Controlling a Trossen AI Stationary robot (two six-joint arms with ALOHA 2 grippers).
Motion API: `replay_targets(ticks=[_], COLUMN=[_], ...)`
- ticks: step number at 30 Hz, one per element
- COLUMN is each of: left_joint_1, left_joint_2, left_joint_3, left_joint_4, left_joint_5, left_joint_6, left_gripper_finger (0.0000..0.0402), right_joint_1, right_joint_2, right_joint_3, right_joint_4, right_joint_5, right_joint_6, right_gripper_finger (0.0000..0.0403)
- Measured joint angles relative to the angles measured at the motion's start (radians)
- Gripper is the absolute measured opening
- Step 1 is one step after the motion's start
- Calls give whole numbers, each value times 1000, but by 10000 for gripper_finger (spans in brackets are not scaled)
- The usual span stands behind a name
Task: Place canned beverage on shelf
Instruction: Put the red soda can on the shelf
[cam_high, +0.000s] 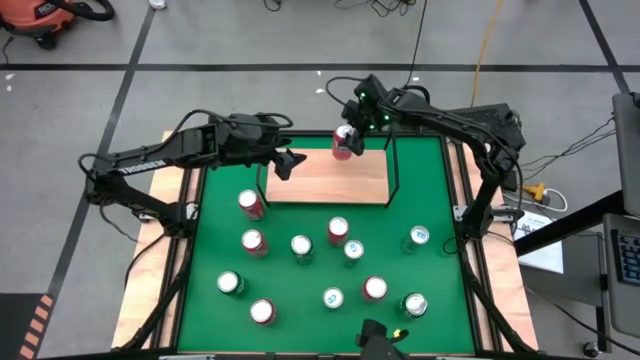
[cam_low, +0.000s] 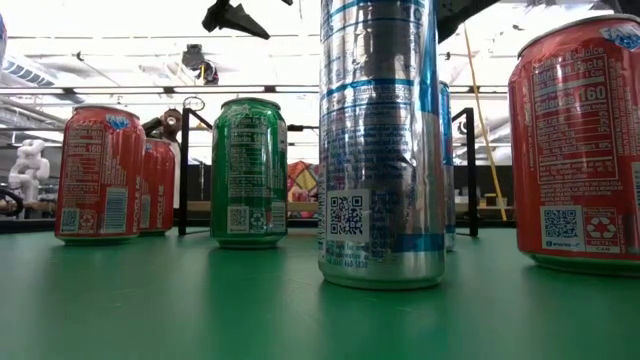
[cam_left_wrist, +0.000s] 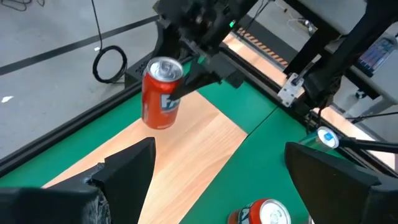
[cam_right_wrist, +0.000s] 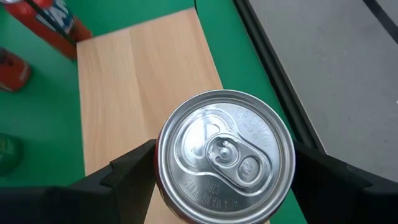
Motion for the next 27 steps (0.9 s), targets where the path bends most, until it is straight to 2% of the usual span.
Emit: replay_targets(ticks=[11,15,27], left_joint_1=[0,0,0], left_joint_2=[34,40,48], left_joint_3=[-1,-1,-2], left_joint_4=[8,4,5], left_joint_5=[0,0,0], left_joint_6=[0,1,5], left_gripper_finger=[357,357,357], right_joint_1=[-1,-1,-7], right_joint_2=[51,51,57], right_joint_3=[1,1,1], right_joint_4=[36,42,-13], right_joint_5=[4,35,51], right_joint_6=[-67,-96,-92], right_gripper_finger=[302,302,302])
